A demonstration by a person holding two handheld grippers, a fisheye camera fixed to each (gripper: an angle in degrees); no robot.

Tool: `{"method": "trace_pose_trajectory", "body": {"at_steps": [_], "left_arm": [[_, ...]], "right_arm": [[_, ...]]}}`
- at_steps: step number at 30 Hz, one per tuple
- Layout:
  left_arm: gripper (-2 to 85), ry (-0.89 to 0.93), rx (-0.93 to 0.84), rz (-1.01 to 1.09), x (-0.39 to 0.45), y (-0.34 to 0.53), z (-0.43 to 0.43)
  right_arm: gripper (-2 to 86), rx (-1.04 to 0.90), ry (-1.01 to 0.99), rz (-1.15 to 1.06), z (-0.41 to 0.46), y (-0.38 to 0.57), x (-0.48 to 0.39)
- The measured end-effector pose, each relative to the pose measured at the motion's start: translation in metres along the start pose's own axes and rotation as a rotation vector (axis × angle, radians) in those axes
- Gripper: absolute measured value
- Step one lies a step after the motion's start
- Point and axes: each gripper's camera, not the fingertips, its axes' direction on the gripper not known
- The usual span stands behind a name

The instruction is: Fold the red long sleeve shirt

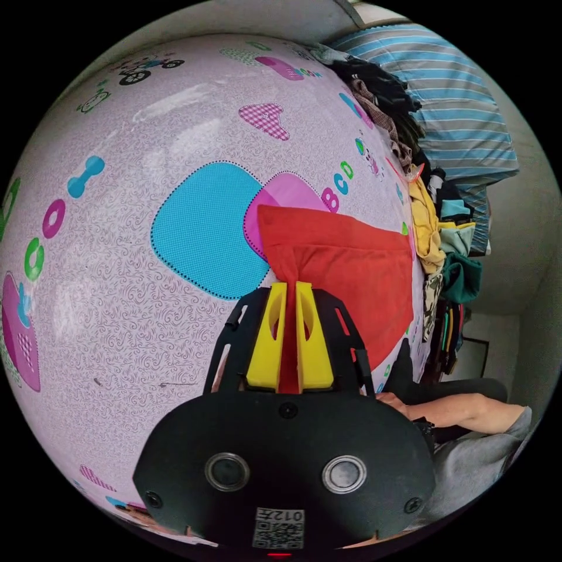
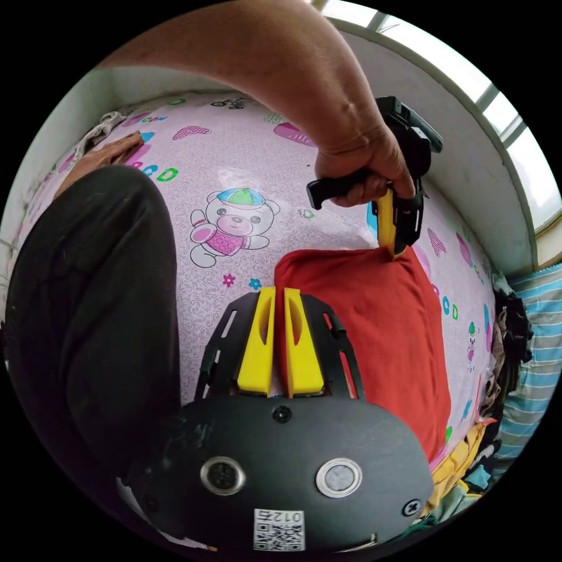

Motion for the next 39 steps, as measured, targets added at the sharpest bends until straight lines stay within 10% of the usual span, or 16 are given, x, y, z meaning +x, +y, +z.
{"method": "trace_pose_trajectory", "body": {"at_steps": [20, 39], "left_arm": [[0.7, 0.002, 0.112, 0.023, 0.098, 0.009, -0.056], [1.1, -0.02, -0.108, 0.217, 0.35, -0.07, 0.164]], "right_arm": [[-0.4, 0.344, -0.178, 0.519, -0.08, 0.131, 0.097], [-0.3, 0.468, -0.288, 1.223, -0.092, 0.403, 0.227]]}}
